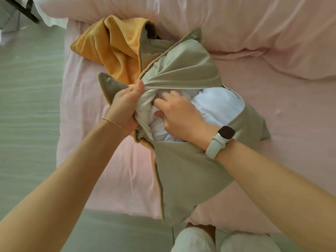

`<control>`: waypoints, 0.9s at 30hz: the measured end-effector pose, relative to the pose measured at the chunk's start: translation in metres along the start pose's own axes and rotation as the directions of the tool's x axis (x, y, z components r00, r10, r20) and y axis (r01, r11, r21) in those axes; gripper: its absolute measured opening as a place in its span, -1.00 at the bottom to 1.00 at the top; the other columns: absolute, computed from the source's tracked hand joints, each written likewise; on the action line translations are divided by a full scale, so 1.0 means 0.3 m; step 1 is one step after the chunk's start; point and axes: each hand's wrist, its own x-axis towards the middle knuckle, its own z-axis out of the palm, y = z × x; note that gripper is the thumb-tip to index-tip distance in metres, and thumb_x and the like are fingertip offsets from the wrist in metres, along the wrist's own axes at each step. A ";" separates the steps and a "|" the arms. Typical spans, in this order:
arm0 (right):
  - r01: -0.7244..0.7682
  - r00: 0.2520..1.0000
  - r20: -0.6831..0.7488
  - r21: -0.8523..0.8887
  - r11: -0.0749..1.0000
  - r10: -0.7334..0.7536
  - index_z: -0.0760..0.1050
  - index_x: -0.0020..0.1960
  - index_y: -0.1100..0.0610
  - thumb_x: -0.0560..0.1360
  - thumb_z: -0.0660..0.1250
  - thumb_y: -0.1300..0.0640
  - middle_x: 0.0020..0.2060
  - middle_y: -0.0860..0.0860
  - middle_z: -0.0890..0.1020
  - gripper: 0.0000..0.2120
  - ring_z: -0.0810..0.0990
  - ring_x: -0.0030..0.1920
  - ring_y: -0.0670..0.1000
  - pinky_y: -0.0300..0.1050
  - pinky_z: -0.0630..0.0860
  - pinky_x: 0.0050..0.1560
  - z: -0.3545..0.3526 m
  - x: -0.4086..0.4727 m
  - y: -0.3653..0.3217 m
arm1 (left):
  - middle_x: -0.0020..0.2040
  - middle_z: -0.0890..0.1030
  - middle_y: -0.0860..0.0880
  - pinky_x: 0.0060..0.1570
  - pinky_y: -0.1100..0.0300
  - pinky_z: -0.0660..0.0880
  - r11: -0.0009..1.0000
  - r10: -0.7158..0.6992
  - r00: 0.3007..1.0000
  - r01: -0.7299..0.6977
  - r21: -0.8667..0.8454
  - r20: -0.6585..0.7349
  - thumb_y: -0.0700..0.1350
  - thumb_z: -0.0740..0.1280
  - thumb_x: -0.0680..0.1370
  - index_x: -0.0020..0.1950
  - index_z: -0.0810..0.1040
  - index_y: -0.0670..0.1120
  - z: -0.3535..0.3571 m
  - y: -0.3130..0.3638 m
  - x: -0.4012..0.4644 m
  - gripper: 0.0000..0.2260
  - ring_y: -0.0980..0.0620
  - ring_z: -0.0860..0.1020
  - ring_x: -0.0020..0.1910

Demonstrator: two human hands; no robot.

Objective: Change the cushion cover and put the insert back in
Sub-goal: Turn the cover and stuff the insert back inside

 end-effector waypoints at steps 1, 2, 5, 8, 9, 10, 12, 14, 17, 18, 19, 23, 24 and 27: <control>0.039 0.996 -0.077 -0.020 0.999 -0.040 0.48 -0.25 0.24 0.35 0.29 0.26 -0.25 0.19 0.53 -0.96 0.51 -0.21 0.22 -0.02 0.34 -0.31 -0.019 -0.014 -0.021 | -0.17 0.64 -0.10 -0.13 0.18 0.59 0.997 -0.040 0.998 0.042 -0.058 0.042 -0.02 0.13 0.62 0.01 0.52 -0.20 -0.001 0.009 -0.029 -0.71 0.04 0.63 -0.21; 0.081 0.988 -0.132 -0.026 0.996 -0.084 0.46 -0.30 0.23 0.31 0.30 0.26 -0.25 0.17 0.52 -0.97 0.50 -0.23 0.21 -0.04 0.31 -0.33 -0.040 -0.026 -0.044 | -0.10 0.65 -0.12 -0.08 0.14 0.59 0.988 -0.078 0.991 0.091 -0.122 0.105 0.01 0.10 0.62 0.07 0.52 -0.20 -0.010 0.014 -0.062 -0.67 0.02 0.65 -0.15; 0.231 0.959 -0.136 -0.127 0.965 -0.248 0.49 -0.33 0.21 0.24 0.32 0.27 -0.19 0.12 0.56 -0.98 0.50 -0.20 0.17 -0.05 0.33 -0.33 -0.093 -0.070 -0.107 | -0.05 0.66 -0.14 -0.07 0.10 0.60 0.931 -0.125 0.954 0.208 -0.299 0.273 0.06 0.08 0.54 0.01 0.64 -0.19 -0.063 -0.016 -0.157 -0.57 -0.03 0.64 -0.07; 0.274 0.962 0.050 -0.139 0.951 -0.270 0.52 -0.35 0.23 0.18 0.35 0.34 -0.27 0.11 0.58 -0.93 0.54 -0.24 0.18 -0.10 0.28 -0.33 -0.045 -0.128 -0.121 | -0.12 0.67 -0.14 -0.19 0.10 0.61 0.884 -0.194 0.946 0.284 -0.370 0.262 0.05 0.07 0.53 -0.08 0.68 -0.17 -0.096 -0.138 -0.199 -0.56 -0.04 0.66 -0.14; 0.240 0.964 0.147 -0.120 0.963 -0.222 0.53 -0.30 0.23 0.22 0.36 0.35 -0.26 0.12 0.58 -0.92 0.55 -0.22 0.19 -0.10 0.26 -0.31 -0.007 -0.145 -0.111 | -0.13 0.67 -0.13 -0.22 0.11 0.61 0.892 -0.232 0.947 0.298 -0.340 0.222 0.03 0.06 0.57 -0.02 0.65 -0.17 -0.095 -0.182 -0.198 -0.58 -0.03 0.66 -0.16; 0.176 0.962 0.235 -0.137 0.975 -0.141 0.54 -0.18 0.22 0.31 0.33 0.33 -0.18 0.12 0.58 -0.90 0.55 -0.13 0.20 -0.08 0.27 -0.26 0.036 -0.161 -0.096 | -0.14 0.67 -0.12 -0.25 0.12 0.60 0.907 -0.257 0.949 0.302 -0.294 0.181 0.00 0.06 0.59 0.04 0.60 -0.17 -0.092 -0.222 -0.192 -0.62 -0.02 0.65 -0.18; 0.031 0.936 0.350 -0.205 0.978 0.044 0.50 0.10 0.12 0.50 0.20 0.22 0.06 0.05 0.55 -0.78 0.47 0.13 0.14 -0.04 0.34 -0.06 0.121 -0.193 -0.043 | -0.24 0.66 -0.10 -0.32 0.19 0.58 0.940 -0.257 0.960 0.275 -0.202 0.109 -0.11 0.13 0.59 -0.01 0.53 -0.19 -0.086 -0.283 -0.179 -0.77 0.01 0.64 -0.28; -0.053 0.927 0.357 -0.183 0.982 0.116 0.45 0.24 0.04 0.55 0.15 0.16 0.19 0.00 0.51 -0.71 0.40 0.26 0.08 -0.03 0.32 0.12 0.177 -0.208 -0.014 | -0.40 0.62 -0.07 -0.42 0.25 0.55 0.976 -0.210 0.977 0.208 -0.068 -0.027 -0.26 0.25 0.55 -0.20 0.50 -0.18 -0.100 -0.317 -0.156 -0.87 0.05 0.60 -0.43; -0.019 0.946 0.313 -0.219 0.975 0.089 0.42 0.27 0.04 0.55 0.15 0.15 0.22 -0.01 0.50 -0.69 0.37 0.30 0.07 -0.02 0.28 0.18 0.246 -0.181 -0.029 | -0.37 0.58 -0.08 -0.31 0.17 0.54 0.960 -0.051 0.973 0.109 0.259 -0.224 -0.22 0.40 0.47 -0.23 0.51 -0.15 -0.156 -0.334 -0.134 -0.89 0.02 0.56 -0.38; -0.016 0.944 0.317 -0.234 0.972 0.092 0.40 0.28 0.02 0.54 0.16 0.14 0.23 -0.02 0.50 -0.68 0.38 0.30 0.06 -0.03 0.28 0.18 0.260 -0.173 -0.040 | -0.35 0.57 -0.09 -0.24 0.12 0.53 0.924 0.009 0.971 0.084 0.373 -0.240 -0.15 0.43 0.44 -0.23 0.54 -0.15 -0.174 -0.332 -0.131 -0.89 0.01 0.54 -0.34; -0.015 0.941 0.323 -0.245 0.969 0.097 0.39 0.30 0.01 0.53 0.18 0.15 0.22 -0.01 0.51 -0.65 0.40 0.29 0.07 -0.04 0.30 0.16 0.273 -0.164 -0.048 | -0.35 0.55 -0.10 -0.22 0.07 0.51 0.880 0.056 0.968 0.068 0.470 -0.243 -0.07 0.44 0.41 -0.24 0.57 -0.17 -0.188 -0.328 -0.131 -0.82 0.01 0.50 -0.33; -0.072 0.902 0.413 -0.135 0.988 0.122 0.41 0.28 -0.05 0.55 0.12 0.06 0.17 0.03 0.56 -0.68 0.51 0.15 0.10 -0.10 0.33 -0.07 0.292 -0.111 -0.080 | -0.33 0.51 -0.12 -0.14 -0.10 0.53 0.858 0.103 0.950 0.064 0.509 -0.295 0.04 0.40 0.38 -0.27 0.59 -0.21 -0.217 -0.313 -0.137 -0.71 0.00 0.46 -0.29; -0.117 0.885 0.442 -0.087 0.989 0.144 0.44 0.25 -0.06 0.56 0.06 0.00 0.15 0.04 0.57 -0.68 0.52 0.11 0.11 -0.13 0.31 -0.11 0.292 -0.102 -0.087 | -0.32 0.53 -0.11 -0.13 -0.08 0.53 0.886 0.089 0.951 0.059 0.460 -0.295 -0.02 0.40 0.43 -0.29 0.58 -0.15 -0.218 -0.312 -0.139 -0.79 -0.01 0.48 -0.27; -0.085 0.879 0.460 -0.111 0.990 0.127 0.43 0.25 -0.05 0.57 -0.01 -0.10 0.18 0.04 0.54 -0.63 0.48 0.15 0.10 -0.11 0.30 -0.02 0.322 -0.098 -0.100 | -0.29 0.54 -0.10 -0.15 0.01 0.49 0.922 0.096 0.951 0.026 0.386 -0.293 -0.13 0.34 0.51 -0.27 0.56 -0.07 -0.235 -0.320 -0.152 -0.84 -0.06 0.52 -0.24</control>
